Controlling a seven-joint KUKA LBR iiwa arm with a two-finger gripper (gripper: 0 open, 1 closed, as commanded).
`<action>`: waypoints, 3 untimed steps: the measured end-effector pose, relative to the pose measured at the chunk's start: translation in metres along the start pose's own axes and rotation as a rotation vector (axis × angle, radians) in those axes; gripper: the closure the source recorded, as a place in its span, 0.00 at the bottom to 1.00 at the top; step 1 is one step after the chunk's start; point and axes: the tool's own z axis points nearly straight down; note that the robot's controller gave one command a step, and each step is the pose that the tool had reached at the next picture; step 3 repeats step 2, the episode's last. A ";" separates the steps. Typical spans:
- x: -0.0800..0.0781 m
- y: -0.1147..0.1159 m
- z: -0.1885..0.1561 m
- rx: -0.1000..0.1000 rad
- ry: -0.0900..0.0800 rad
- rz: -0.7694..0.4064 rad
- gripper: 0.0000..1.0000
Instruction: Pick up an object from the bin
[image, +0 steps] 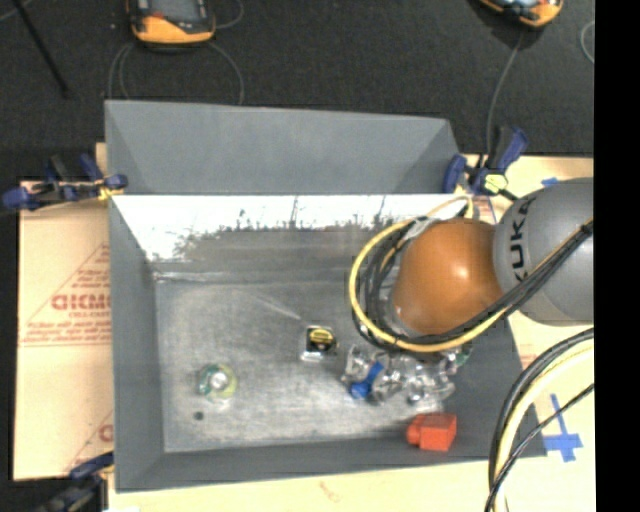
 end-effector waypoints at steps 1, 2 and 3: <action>-0.002 -0.002 -0.111 -0.003 0.006 0.072 1.00; -0.002 -0.014 -0.158 -0.004 0.007 0.070 1.00; -0.002 -0.014 -0.158 -0.004 0.007 0.070 1.00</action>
Offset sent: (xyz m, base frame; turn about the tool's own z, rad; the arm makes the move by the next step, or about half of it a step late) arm -0.0015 0.0009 0.1058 0.0718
